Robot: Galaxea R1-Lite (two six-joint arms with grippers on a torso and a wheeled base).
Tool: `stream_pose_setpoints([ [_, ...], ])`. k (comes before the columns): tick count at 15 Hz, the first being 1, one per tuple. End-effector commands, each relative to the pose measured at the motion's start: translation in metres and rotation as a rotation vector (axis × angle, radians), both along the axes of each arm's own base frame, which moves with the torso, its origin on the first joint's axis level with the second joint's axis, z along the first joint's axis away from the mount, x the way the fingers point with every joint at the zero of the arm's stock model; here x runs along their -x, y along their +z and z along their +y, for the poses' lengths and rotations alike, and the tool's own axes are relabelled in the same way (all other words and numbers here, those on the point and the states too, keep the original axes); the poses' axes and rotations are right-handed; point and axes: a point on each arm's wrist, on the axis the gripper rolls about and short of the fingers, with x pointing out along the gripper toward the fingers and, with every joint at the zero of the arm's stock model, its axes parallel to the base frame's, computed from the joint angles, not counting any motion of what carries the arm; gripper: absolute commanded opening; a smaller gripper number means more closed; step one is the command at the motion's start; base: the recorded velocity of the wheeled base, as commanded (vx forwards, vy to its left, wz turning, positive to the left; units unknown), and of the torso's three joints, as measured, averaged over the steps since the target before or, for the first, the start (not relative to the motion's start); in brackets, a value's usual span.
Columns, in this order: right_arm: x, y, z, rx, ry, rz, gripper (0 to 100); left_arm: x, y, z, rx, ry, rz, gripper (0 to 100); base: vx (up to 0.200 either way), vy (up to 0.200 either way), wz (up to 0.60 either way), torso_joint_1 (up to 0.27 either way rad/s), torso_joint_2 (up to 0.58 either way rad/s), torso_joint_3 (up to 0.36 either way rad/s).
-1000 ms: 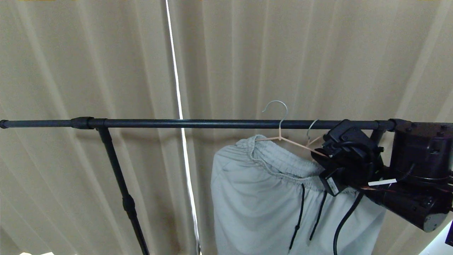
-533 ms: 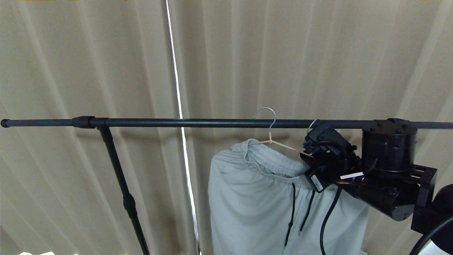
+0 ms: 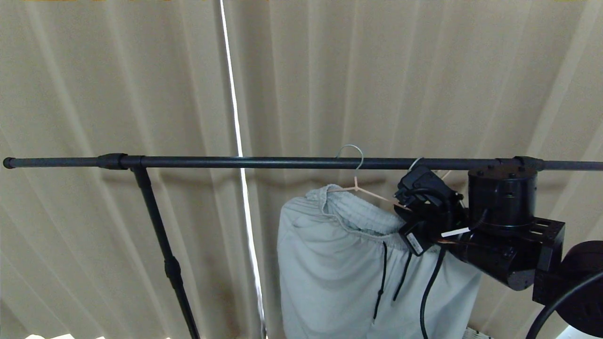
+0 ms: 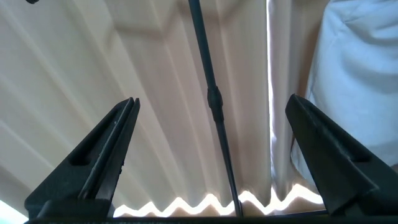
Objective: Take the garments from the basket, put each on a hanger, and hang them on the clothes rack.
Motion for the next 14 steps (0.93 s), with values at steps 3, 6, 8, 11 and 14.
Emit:
stream_pose_setpoints([
  [3,-0.004,-0.009,0.003,0.033,0.003,0.054,0,0.000,0.000,0.000,-0.001,0.000,0.003,100,0.000,0.000,0.00,0.000,0.00,0.000],
  [6,-0.008,-0.012,0.005,0.038,0.003,0.062,0,0.002,-0.003,0.000,-0.002,0.000,0.012,100,0.000,0.000,0.00,0.000,0.00,0.000],
  [8,-0.006,-0.011,0.007,0.036,0.011,0.059,0,0.003,-0.004,0.000,-0.003,0.000,0.009,100,0.000,0.000,0.00,0.000,0.00,0.000],
  [11,-0.005,-0.009,0.010,0.023,0.028,0.047,100,0.003,-0.004,0.000,-0.003,0.000,0.011,100,0.000,0.000,0.00,0.000,0.00,0.000],
  [14,-0.002,-0.007,0.016,-0.018,0.041,0.030,100,0.003,-0.004,0.000,-0.003,0.000,0.009,100,0.000,0.000,0.00,0.000,0.00,0.000],
])
